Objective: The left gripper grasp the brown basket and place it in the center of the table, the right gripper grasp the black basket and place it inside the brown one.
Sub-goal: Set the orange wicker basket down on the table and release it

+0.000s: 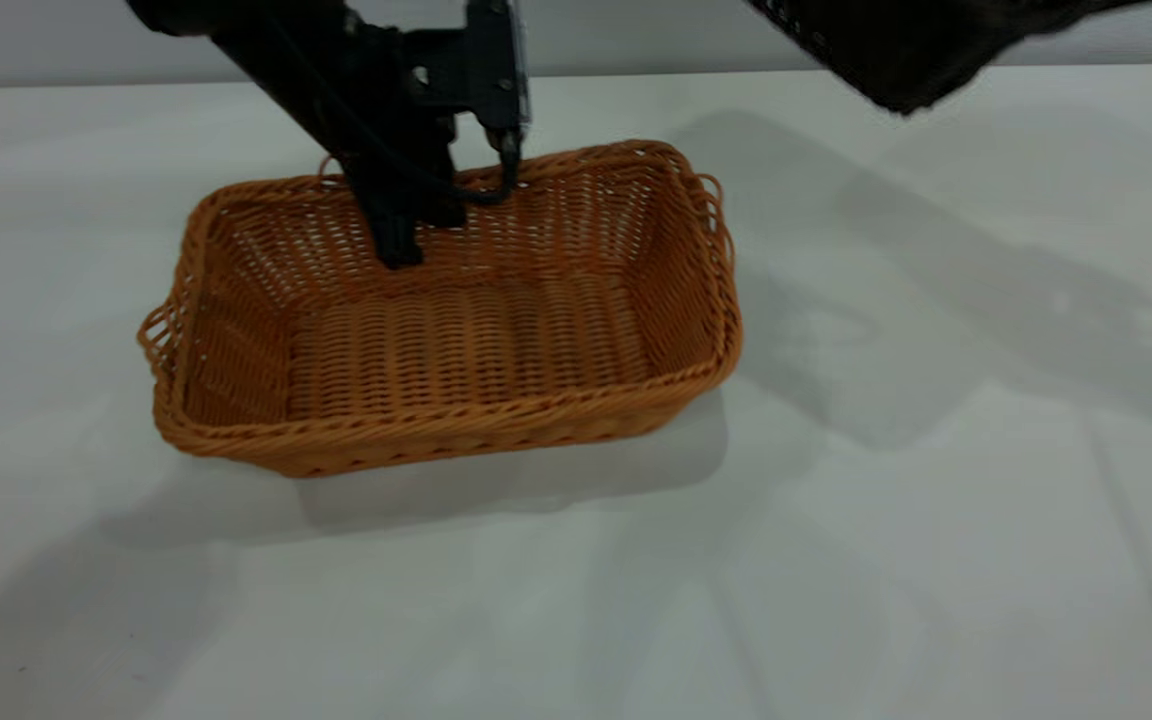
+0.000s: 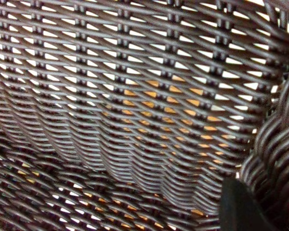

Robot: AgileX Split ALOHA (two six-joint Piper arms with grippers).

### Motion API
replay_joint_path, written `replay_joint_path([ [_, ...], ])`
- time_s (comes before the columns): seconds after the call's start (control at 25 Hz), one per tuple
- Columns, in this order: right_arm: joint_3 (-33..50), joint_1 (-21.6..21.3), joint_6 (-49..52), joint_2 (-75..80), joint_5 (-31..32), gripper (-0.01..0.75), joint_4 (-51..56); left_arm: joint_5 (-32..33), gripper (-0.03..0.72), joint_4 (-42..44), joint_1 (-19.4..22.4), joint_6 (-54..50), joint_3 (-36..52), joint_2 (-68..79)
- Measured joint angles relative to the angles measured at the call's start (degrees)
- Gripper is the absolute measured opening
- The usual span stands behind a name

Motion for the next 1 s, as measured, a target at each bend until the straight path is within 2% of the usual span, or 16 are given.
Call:
replay_joint_path([
  [0.44,-1.54,0.00,0.21,0.00,0.45,0.127,-1.21,-2.16,0.084,1.01,-4.52,0.47,-0.20,0.06],
  [0.56,-1.54,-0.25,0.21,0.00,0.63,0.127,-1.33,-2.16,0.104,1.05,-4.82,-0.50,-0.20,0.06],
  [0.68,-1.54,-1.14,0.21,0.00,1.20,0.127,-1.33,-2.40,0.168,1.08,-4.93,-2.13,-0.20,0.30],
  [0.88,-1.54,-4.62,0.21,0.00,3.68,0.127,-1.33,-3.39,0.342,1.08,-5.03,-3.11,-0.20,0.69],
  [1.0,-1.54,-6.72,0.21,0.00,4.64,0.128,-1.28,-4.09,0.409,1.08,-5.05,-3.36,-0.20,-0.03],
])
